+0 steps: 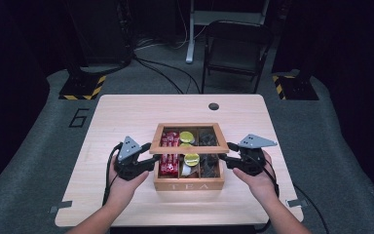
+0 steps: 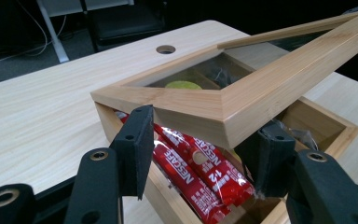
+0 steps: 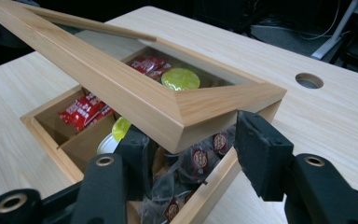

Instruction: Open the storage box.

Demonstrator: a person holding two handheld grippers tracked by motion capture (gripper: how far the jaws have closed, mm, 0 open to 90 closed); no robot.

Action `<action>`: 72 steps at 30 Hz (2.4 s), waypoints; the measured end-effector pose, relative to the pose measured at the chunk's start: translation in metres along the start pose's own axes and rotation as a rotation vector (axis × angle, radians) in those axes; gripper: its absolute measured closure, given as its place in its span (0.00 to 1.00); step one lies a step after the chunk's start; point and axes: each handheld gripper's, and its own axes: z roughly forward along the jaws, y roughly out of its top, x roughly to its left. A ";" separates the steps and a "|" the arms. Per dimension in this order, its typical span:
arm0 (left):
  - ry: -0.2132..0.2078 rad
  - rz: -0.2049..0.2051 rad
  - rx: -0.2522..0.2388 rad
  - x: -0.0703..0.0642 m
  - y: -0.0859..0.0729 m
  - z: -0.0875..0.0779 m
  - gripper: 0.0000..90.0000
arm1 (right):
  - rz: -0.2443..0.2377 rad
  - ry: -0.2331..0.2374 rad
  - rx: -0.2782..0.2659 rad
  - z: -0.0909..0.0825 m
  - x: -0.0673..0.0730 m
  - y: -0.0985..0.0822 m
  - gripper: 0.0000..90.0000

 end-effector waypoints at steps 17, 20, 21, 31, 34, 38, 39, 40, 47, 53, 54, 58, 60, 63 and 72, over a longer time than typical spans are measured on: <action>0.033 0.026 -0.033 0.005 0.020 0.005 0.53 | -0.045 -0.018 -0.038 0.007 -0.010 0.021 0.53; 0.045 0.040 -0.035 0.006 0.025 0.008 0.53 | -0.059 -0.032 -0.042 0.014 -0.013 0.025 0.52; 0.043 0.042 -0.033 0.007 0.026 0.008 0.53 | -0.059 -0.032 -0.042 0.014 -0.013 0.025 0.52; 0.057 0.050 -0.058 0.016 0.041 0.018 0.52 | -0.088 -0.057 -0.038 0.030 -0.025 0.039 0.55; 0.062 0.022 -0.047 0.022 0.043 0.027 0.52 | -0.048 -0.051 -0.045 0.032 -0.028 0.045 0.55; 0.096 0.031 -0.035 0.028 0.043 0.038 0.56 | -0.035 -0.040 -0.047 0.033 -0.033 0.048 0.55; 0.096 0.031 -0.035 0.028 0.043 0.038 0.58 | -0.035 -0.040 -0.047 0.033 -0.033 0.048 0.55; 0.098 0.031 -0.024 0.031 0.044 0.042 0.59 | -0.028 -0.039 -0.053 0.034 -0.035 0.051 0.56; 0.097 -0.004 -0.022 0.042 0.048 0.052 0.63 | -0.020 -0.047 -0.073 0.038 -0.041 0.056 0.56; 0.095 -0.015 -0.020 0.046 0.050 0.055 0.66 | -0.016 -0.075 -0.069 0.048 -0.049 0.055 0.54; 0.099 -0.009 -0.019 0.047 0.051 0.055 0.66 | -0.014 -0.076 -0.066 0.049 -0.050 0.055 0.54; 0.109 -0.002 -0.023 0.048 0.053 0.057 0.67 | -0.007 -0.070 -0.073 0.054 -0.055 0.054 0.54; 0.113 -0.003 -0.018 0.049 0.055 0.058 0.68 | -0.008 -0.069 -0.076 0.058 -0.056 0.054 0.54; 0.117 -0.011 -0.013 0.051 0.059 0.060 0.69 | -0.019 -0.072 -0.077 0.062 -0.056 0.054 0.53; 0.135 -0.030 -0.023 0.056 0.066 0.066 0.70 | -0.023 -0.089 -0.083 0.076 -0.060 0.056 0.52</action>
